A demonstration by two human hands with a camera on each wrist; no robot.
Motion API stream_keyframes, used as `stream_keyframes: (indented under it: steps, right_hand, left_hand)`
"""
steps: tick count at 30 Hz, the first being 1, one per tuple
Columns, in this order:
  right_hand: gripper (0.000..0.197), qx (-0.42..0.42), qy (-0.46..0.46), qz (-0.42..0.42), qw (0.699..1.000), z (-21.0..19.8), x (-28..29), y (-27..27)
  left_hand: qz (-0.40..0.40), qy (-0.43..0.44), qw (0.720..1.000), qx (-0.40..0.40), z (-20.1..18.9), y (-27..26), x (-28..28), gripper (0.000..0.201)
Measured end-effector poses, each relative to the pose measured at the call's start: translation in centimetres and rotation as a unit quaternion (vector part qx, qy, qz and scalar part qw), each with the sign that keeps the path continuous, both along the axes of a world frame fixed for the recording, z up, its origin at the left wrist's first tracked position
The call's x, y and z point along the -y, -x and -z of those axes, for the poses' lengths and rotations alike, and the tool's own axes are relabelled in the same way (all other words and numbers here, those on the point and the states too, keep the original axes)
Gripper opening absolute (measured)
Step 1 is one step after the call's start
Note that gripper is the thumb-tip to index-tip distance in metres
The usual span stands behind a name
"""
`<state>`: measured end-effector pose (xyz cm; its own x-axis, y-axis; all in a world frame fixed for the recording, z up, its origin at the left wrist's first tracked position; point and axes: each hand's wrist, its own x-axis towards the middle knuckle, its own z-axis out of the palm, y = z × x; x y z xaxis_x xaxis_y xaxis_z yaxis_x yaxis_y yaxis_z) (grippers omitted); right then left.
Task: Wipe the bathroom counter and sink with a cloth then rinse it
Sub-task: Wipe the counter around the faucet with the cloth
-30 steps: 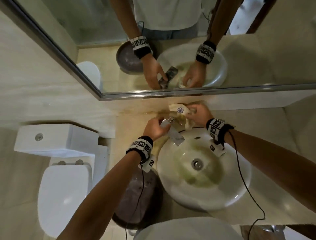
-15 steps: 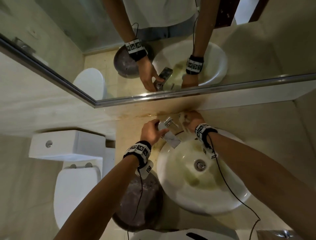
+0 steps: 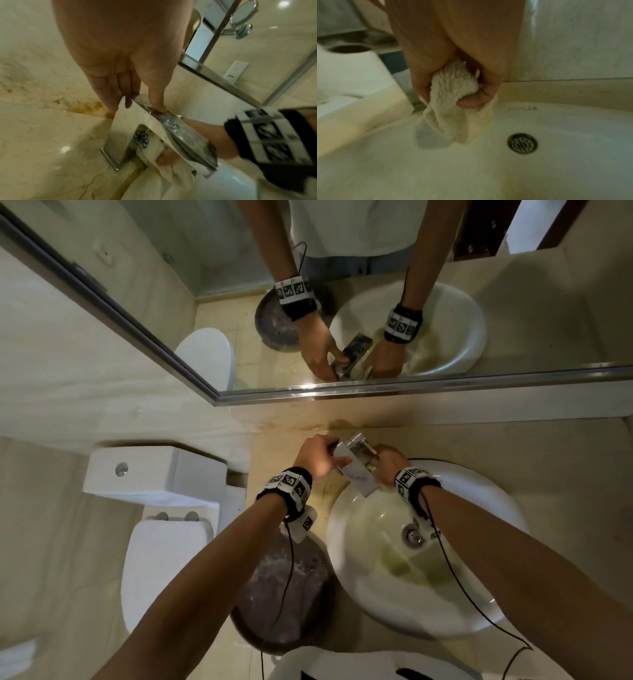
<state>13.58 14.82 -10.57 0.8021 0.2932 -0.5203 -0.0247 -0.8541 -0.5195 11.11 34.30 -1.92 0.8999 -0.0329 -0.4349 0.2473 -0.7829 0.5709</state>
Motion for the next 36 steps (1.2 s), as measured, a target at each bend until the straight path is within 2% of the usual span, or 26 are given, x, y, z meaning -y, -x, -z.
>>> stream_keyframes:
  steps: [2, 4, 7, 10, 12, 14, 16, 19, 21, 23, 26, 29, 33, 36]
  right_hand:
    - [0.044, 0.030, 0.025, 0.008, 0.999, 0.8, 0.0, 1.3]
    - [0.063, 0.058, 0.038, 0.007, 0.998, 1.2, -0.2, 3.0]
    - [0.066, 0.110, -0.027, 0.067, 0.991, 1.2, -0.5, 5.9]
    - [0.060, 0.157, -0.076, 0.131, 0.976, 1.7, -1.0, 8.9]
    - [0.053, 0.154, -0.057, 0.146, 0.976, 2.1, -1.5, 10.6]
    - [0.045, 0.153, -0.021, 0.112, 0.982, 2.1, -2.1, 12.1]
    - [0.046, 0.171, -0.006, 0.049, 0.984, 2.5, -2.3, 13.3]
    - [0.075, 0.209, -0.011, -0.081, 0.974, 3.2, -2.5, 14.0]
    - [0.086, 0.215, -0.013, -0.144, 0.966, 3.4, -2.9, 13.6]
    - [0.083, 0.224, 0.002, -0.150, 0.963, 2.9, -3.7, 12.9]
    - [0.066, 0.184, 0.034, -0.063, 0.980, 1.8, -5.6, 11.8]
    - [0.049, 0.150, 0.030, 0.009, 0.988, 0.9, -8.2, 10.5]
    - [0.035, 0.148, 0.075, -0.035, 0.986, 0.6, -10.4, 10.1]
    - [0.039, 0.137, 0.101, -0.059, 0.984, 0.7, -11.1, 10.4]
  left_hand:
    - [-0.007, 0.026, 0.999, -0.022, -0.2, 0.0, -1.3, 0.042]
    - [-0.034, 0.026, 0.999, 0.008, -0.5, 0.8, -3.0, 0.045]
    - [-0.085, -0.001, 0.994, 0.064, -0.1, 2.7, -6.5, 0.027]
    - [-0.131, -0.005, 0.989, 0.069, 1.1, 5.8, -10.3, 0.033]
    - [-0.136, -0.016, 0.989, 0.050, 2.1, 8.4, -12.4, 0.036]
    - [-0.123, -0.040, 0.991, 0.028, 3.3, 10.9, -14.2, 0.036]
    - [-0.094, -0.075, 0.993, 0.011, 4.4, 13.2, -15.4, 0.035]
    - [0.001, -0.128, 0.991, -0.028, 5.4, 15.9, -15.6, 0.041]
    - [0.066, -0.173, 0.982, -0.040, 5.9, 17.0, -15.3, 0.048]
    - [0.090, -0.202, 0.975, -0.038, 6.4, 17.4, -15.2, 0.049]
    - [0.089, -0.221, 0.970, -0.043, 6.9, 17.4, -15.2, 0.041]
    - [0.121, -0.253, 0.958, -0.055, 7.0, 17.3, -15.2, 0.024]
    - [0.149, -0.277, 0.948, -0.044, 7.2, 17.3, -15.2, 0.014]
    - [0.158, -0.291, 0.943, -0.044, 7.5, 17.3, -15.5, 0.015]
